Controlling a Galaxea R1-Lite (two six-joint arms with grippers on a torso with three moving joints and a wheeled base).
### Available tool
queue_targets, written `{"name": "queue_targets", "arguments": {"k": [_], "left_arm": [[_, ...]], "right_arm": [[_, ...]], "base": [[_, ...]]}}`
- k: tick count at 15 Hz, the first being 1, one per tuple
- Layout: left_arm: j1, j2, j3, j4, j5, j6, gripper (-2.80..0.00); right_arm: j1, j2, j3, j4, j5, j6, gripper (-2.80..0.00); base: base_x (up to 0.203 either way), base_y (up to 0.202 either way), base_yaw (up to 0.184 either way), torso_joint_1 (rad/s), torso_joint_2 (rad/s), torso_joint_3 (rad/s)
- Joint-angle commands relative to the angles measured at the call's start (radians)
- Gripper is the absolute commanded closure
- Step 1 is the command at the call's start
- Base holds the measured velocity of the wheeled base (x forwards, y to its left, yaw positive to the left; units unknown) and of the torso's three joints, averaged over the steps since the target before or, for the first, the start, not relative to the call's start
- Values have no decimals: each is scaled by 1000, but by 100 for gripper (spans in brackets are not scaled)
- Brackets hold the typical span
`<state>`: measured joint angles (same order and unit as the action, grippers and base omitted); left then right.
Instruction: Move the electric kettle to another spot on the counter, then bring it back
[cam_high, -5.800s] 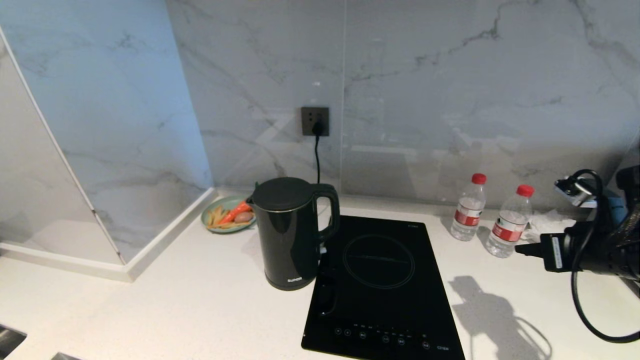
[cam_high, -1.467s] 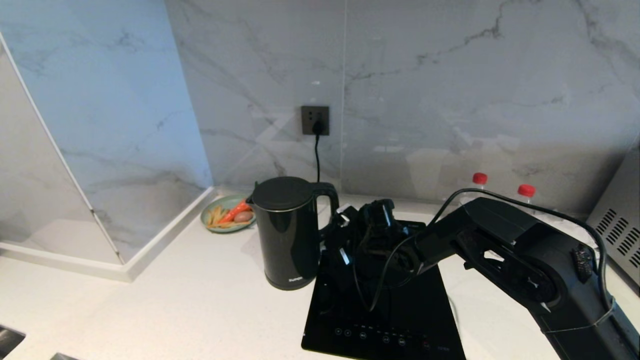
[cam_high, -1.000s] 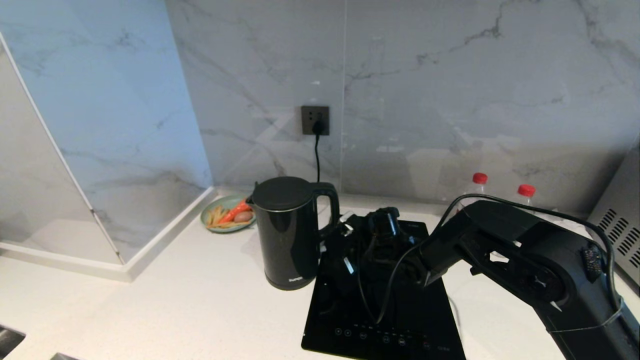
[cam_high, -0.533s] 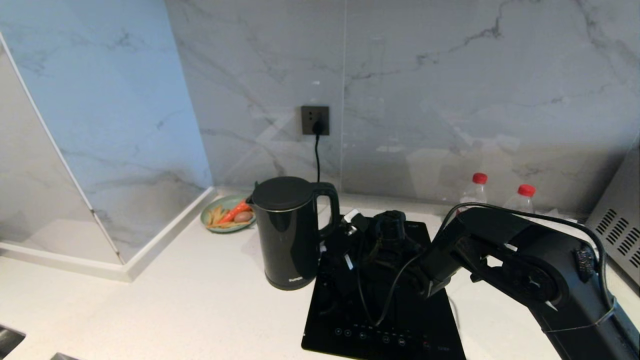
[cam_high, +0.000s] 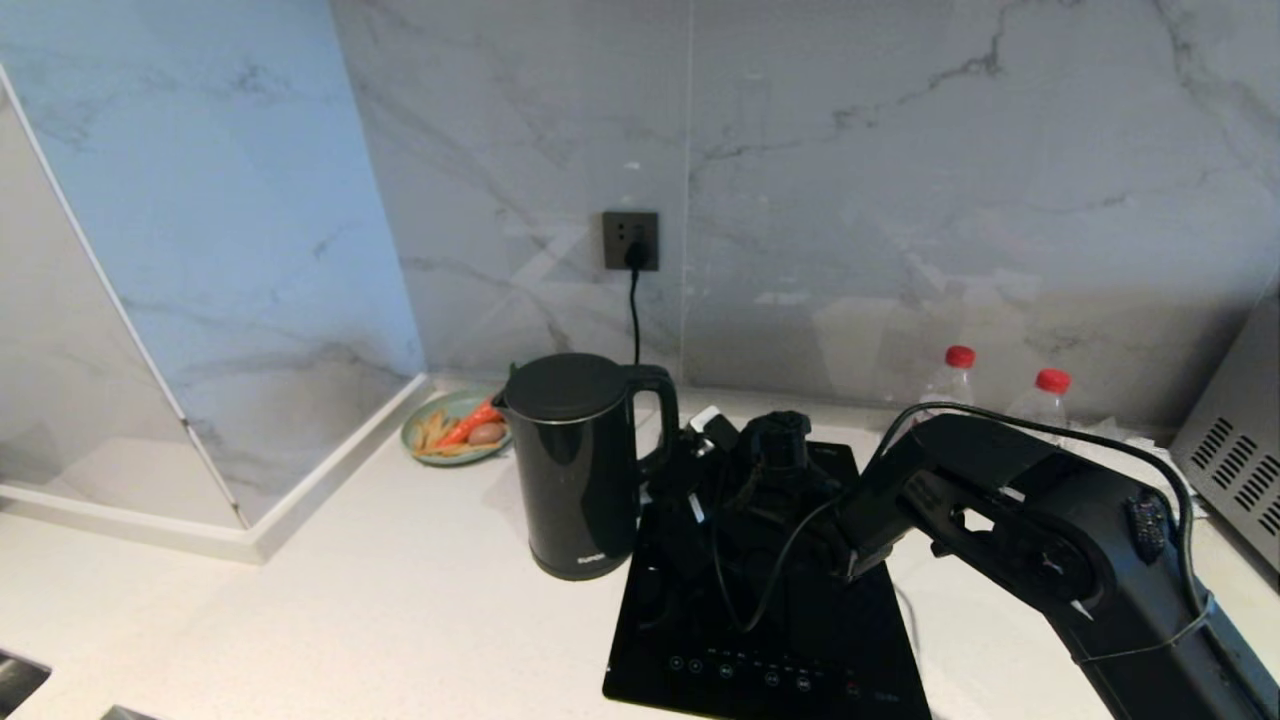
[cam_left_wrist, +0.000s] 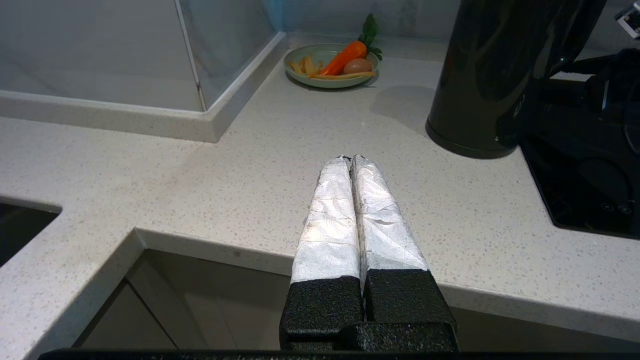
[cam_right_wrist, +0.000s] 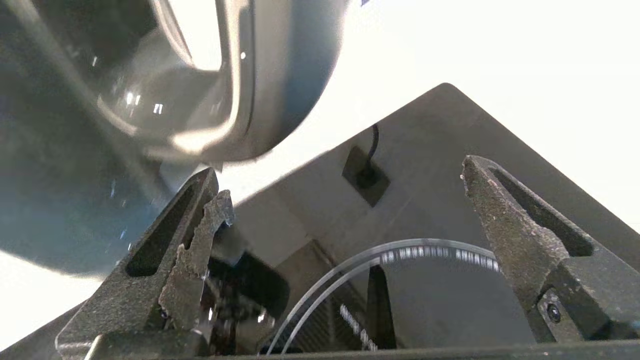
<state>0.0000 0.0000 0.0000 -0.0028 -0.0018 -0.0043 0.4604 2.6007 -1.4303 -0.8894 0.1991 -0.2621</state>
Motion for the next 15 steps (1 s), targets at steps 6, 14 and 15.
{"name": "queue_targets", "arguments": {"k": [6,14,15], "left_arm": [[0,-2,3,0,0,0,0],[0,-2,3,0,0,0,0],[0,-2,3,0,0,0,0]], "right_arm": [[16,74,-109,1,0,0,-280],[30,95,-120,9,-2,-2,-280],[30,95,-116,10,-2,-2,-280]], "base": [[0,0,0,0,0,0],[0,0,0,0,0,0],[0,0,0,0,0,0]]}}
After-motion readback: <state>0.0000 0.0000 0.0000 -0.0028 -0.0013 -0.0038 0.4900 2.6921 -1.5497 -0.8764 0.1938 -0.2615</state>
